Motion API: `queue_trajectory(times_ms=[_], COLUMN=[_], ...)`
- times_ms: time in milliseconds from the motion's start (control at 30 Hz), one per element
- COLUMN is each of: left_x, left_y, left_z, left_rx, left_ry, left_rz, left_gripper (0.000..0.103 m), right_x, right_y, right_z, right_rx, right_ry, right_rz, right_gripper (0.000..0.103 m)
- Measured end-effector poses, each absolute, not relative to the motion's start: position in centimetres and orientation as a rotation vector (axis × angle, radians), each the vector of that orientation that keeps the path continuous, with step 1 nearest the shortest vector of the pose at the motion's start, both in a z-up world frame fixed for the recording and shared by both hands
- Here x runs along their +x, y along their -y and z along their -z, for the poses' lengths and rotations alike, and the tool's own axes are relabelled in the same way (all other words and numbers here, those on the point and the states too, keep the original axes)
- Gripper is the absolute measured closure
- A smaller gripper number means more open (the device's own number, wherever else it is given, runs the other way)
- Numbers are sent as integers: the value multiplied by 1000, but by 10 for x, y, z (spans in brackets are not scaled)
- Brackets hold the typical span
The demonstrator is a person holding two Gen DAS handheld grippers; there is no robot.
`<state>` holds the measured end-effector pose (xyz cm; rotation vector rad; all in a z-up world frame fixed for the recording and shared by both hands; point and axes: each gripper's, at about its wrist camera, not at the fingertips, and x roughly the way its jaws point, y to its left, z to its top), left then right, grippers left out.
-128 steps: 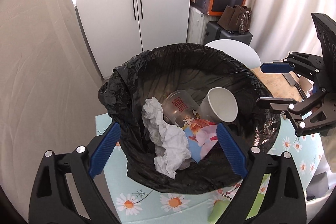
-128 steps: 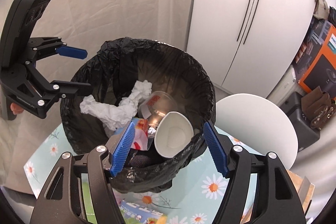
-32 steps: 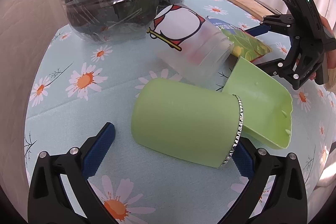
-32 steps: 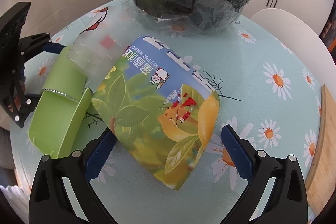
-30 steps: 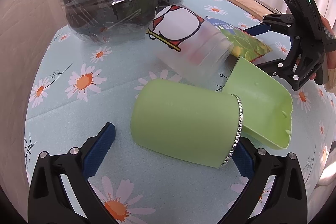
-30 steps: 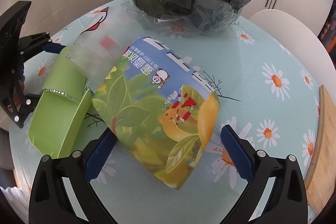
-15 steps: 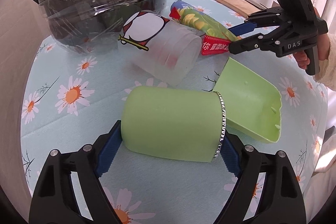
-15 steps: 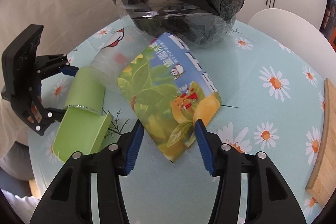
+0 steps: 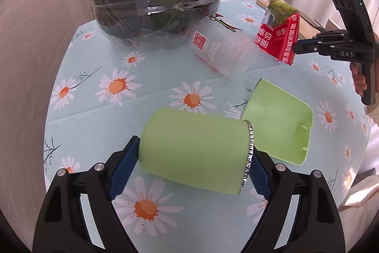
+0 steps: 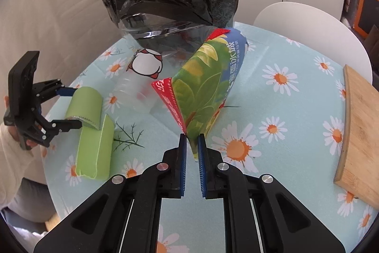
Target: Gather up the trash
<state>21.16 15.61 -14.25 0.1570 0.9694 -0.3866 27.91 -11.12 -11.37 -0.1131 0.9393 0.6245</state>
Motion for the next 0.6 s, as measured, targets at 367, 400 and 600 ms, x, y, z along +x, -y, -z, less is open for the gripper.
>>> queue_trajectory(times_ms=[367,400,600], left_x=[186,184,176], left_y=[-143,-140,-128], left_z=[127,127,127], left_rx=[151,163,207], left_ry=[-965,-971,-1002], left_rz=[398,402,389], left_gripper=[29,31,33], right_x=[257,255,233], right_y=[168,171,193], right_z=[104,103,98], right_rx=[-78,-75,-39], right_ry=[-953,-955,-946], right_rz=[-496,-492,-463], right_gripper=[95,95,95])
